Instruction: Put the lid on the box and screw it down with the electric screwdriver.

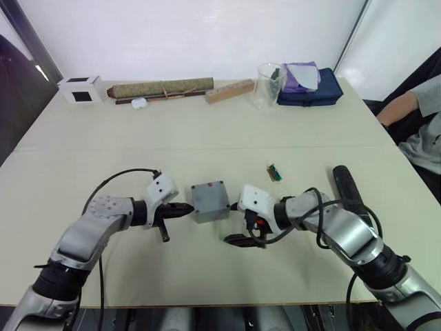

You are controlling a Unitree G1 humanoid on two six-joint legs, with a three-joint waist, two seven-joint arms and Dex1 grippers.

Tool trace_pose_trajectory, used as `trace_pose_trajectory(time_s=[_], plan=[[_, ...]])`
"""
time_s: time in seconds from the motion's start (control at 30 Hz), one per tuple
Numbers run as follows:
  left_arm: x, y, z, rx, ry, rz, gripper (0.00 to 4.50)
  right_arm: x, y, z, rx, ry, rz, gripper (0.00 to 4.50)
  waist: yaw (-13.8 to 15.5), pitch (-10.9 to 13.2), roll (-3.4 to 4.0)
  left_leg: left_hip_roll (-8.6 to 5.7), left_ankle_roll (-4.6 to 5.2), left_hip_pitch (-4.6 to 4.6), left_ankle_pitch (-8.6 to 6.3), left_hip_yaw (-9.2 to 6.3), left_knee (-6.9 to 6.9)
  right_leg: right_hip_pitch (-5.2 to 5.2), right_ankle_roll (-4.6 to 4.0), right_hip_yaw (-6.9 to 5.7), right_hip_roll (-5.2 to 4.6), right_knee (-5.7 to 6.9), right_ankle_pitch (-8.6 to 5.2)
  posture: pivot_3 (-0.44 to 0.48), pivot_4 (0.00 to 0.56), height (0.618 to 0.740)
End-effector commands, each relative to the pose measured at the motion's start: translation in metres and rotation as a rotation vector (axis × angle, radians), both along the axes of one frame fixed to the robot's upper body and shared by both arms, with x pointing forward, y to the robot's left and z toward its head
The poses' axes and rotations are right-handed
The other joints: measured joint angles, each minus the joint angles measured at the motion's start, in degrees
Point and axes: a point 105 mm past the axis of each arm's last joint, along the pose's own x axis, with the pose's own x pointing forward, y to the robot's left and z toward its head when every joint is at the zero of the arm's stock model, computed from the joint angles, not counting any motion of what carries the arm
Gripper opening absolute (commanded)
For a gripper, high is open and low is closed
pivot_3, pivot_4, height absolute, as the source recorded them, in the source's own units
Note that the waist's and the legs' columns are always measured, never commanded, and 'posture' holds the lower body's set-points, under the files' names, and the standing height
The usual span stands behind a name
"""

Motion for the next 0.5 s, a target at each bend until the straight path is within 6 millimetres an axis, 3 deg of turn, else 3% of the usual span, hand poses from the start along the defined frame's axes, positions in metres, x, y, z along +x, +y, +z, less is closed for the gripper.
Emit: trace_pose_trajectory(time_s=[0.03,0.5], plan=[[0.0025,-0.0064,0.0109,-0.016,-0.048,-0.040,0.00,-0.0073,0.0102,0.0125,0.038,-0.030,0.047,4.43,0.0,0.0,0.00,0.00,0.00,0.00,0.00,0.00,0.00,0.00,0.00,0.00,0.00,0.00,0.00,0.000,0.150,0.740],[0.0081,-0.0006,0.0119,-0.003,-0.063,-0.030,0.00,-0.0043,0.0127,0.0166,0.051,-0.038,0.029,4.43,0.0,0.0,0.00,0.00,0.00,0.00,0.00,-0.01,0.00,0.00,0.00,0.00,0.01,0.00,0.00,0.000,0.150,0.740]])
